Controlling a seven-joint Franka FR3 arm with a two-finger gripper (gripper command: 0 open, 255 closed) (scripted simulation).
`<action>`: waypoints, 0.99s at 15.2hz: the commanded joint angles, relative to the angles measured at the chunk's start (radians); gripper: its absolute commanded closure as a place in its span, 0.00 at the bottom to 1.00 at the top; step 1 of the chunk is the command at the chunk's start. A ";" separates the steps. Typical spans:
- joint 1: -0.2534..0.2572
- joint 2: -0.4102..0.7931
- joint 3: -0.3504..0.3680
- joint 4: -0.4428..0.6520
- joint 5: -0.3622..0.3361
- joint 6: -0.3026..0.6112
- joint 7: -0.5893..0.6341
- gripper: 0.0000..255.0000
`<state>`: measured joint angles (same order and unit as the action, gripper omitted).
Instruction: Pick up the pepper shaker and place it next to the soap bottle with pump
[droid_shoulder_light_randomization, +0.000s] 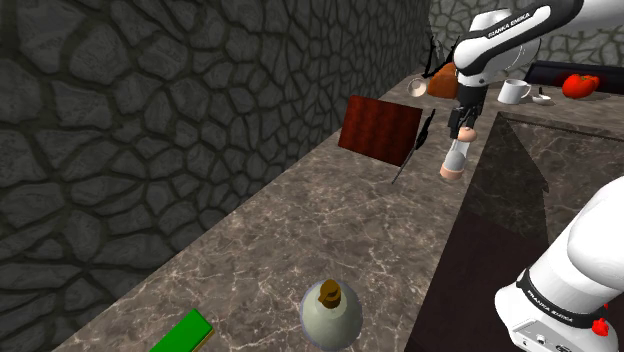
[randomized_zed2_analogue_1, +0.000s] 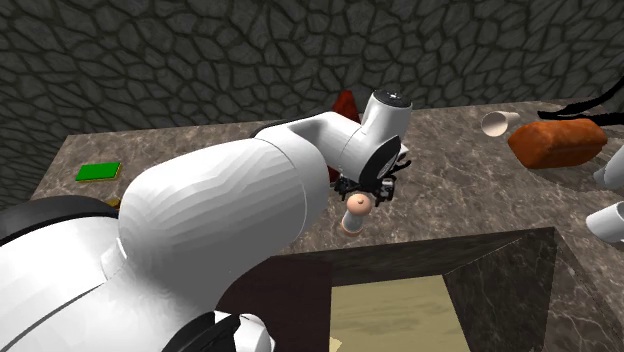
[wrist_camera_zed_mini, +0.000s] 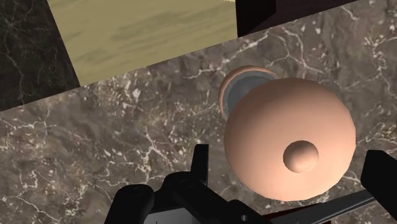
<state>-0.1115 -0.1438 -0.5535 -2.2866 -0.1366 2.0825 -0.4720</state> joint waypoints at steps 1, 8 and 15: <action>0.000 0.001 0.000 -0.003 0.000 0.004 0.000 0.00; 0.000 0.001 0.000 -0.003 0.000 0.004 0.000 1.00; 0.000 0.001 0.000 -0.003 0.000 0.004 0.000 1.00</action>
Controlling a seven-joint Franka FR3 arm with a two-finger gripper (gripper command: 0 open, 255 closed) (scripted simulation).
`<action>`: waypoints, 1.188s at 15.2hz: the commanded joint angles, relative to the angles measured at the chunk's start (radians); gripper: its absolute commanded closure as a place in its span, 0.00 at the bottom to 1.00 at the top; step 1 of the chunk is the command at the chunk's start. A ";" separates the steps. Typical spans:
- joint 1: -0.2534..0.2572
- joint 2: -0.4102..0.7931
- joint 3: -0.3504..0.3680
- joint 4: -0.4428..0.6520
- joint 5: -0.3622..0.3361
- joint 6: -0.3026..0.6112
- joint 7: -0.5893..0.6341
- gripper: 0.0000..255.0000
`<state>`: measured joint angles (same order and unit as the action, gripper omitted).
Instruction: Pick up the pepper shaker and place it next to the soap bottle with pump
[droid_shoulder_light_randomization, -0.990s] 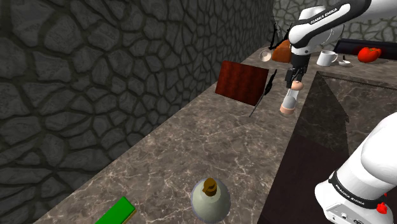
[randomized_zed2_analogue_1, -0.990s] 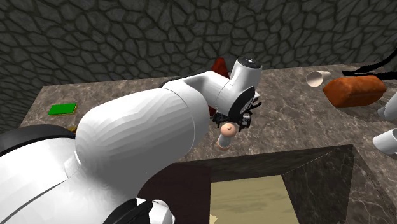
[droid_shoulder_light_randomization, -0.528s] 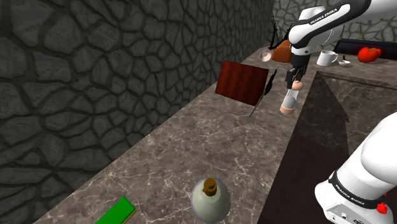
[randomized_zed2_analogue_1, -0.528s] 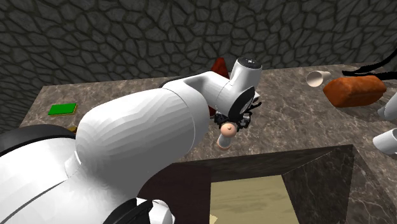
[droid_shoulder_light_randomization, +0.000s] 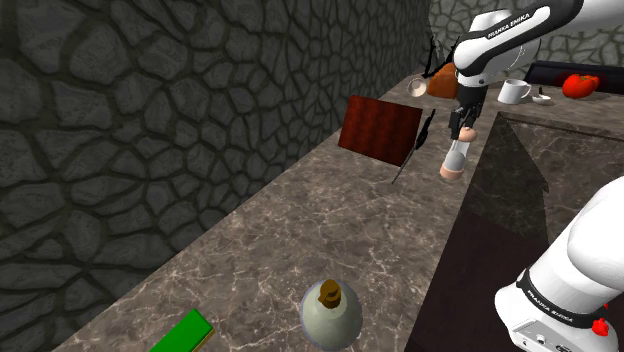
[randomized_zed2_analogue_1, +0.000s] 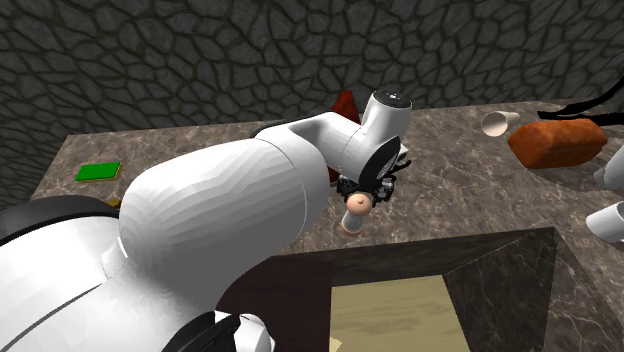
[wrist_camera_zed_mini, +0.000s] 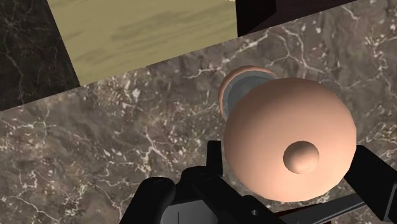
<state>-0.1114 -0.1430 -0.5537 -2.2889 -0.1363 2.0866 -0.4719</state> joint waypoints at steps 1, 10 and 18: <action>0.000 0.000 0.000 -0.001 0.000 0.000 0.000 1.00; 0.000 -0.055 0.016 0.076 -0.018 -0.126 0.014 1.00; 0.002 -0.086 0.029 0.157 -0.024 -0.236 0.019 1.00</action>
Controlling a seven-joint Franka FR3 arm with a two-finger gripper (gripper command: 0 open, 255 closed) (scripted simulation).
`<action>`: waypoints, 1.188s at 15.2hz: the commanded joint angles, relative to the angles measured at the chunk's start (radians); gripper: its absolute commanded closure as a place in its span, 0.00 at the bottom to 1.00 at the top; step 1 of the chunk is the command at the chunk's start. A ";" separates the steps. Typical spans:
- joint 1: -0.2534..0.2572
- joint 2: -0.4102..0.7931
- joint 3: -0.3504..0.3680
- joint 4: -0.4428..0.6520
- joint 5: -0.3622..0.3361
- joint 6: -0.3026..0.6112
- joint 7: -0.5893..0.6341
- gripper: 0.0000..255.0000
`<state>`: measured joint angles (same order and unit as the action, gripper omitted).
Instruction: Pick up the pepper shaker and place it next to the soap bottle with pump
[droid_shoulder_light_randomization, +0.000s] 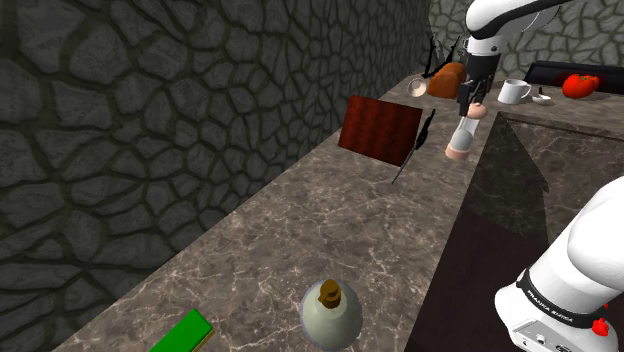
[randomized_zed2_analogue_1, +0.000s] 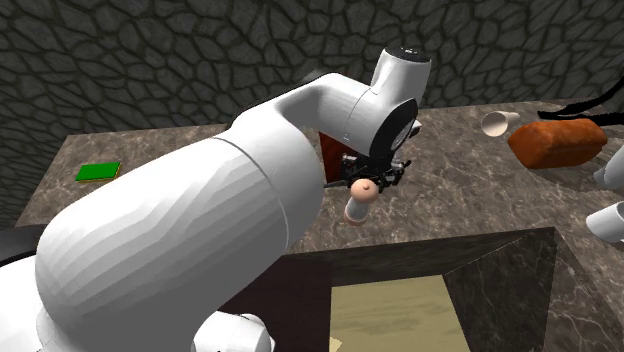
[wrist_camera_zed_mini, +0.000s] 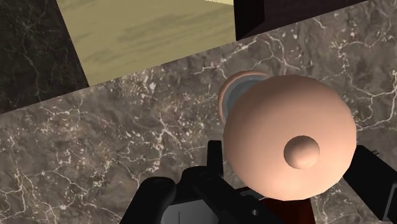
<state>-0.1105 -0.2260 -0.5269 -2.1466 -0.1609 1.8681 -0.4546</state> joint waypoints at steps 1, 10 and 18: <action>0.001 -0.005 0.004 0.026 0.000 -0.031 0.001 1.00; 0.005 -0.018 0.016 0.135 0.002 -0.152 -0.001 1.00; 0.010 -0.013 0.023 0.247 0.008 -0.259 -0.008 1.00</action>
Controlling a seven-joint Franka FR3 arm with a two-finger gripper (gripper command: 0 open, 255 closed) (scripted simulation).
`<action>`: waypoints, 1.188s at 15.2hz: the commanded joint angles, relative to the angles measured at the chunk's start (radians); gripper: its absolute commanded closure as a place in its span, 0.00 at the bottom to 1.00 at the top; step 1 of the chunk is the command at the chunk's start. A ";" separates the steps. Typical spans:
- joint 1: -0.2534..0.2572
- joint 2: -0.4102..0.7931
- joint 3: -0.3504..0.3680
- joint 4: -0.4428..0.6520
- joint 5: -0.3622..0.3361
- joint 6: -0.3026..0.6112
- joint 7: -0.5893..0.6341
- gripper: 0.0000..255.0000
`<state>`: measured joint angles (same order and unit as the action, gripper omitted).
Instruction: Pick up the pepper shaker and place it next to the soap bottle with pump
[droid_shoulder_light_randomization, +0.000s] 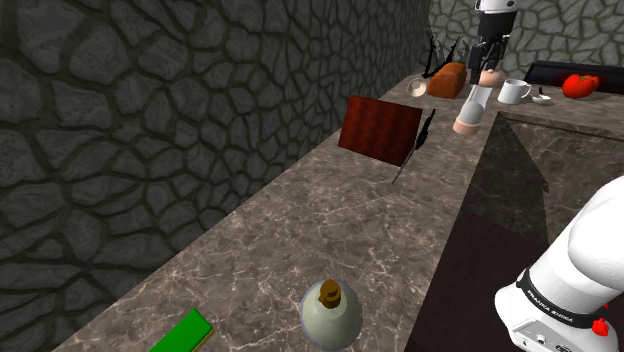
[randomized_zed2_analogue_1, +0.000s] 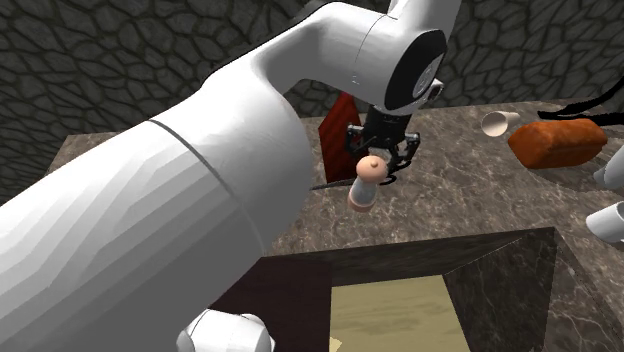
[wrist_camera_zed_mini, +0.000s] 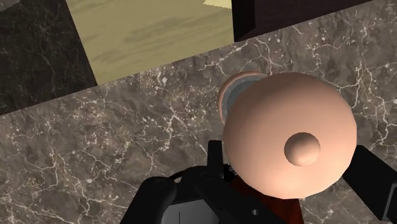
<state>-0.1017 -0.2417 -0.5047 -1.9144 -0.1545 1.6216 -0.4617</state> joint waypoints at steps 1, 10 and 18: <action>0.001 0.004 0.001 0.029 0.003 -0.026 -0.002 1.00; 0.006 0.032 0.002 0.177 0.015 -0.148 -0.017 1.00; 0.025 -0.052 0.061 0.161 -0.003 -0.216 0.058 1.00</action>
<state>-0.0826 -0.2671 -0.4627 -1.7357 -0.1526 1.4149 -0.4313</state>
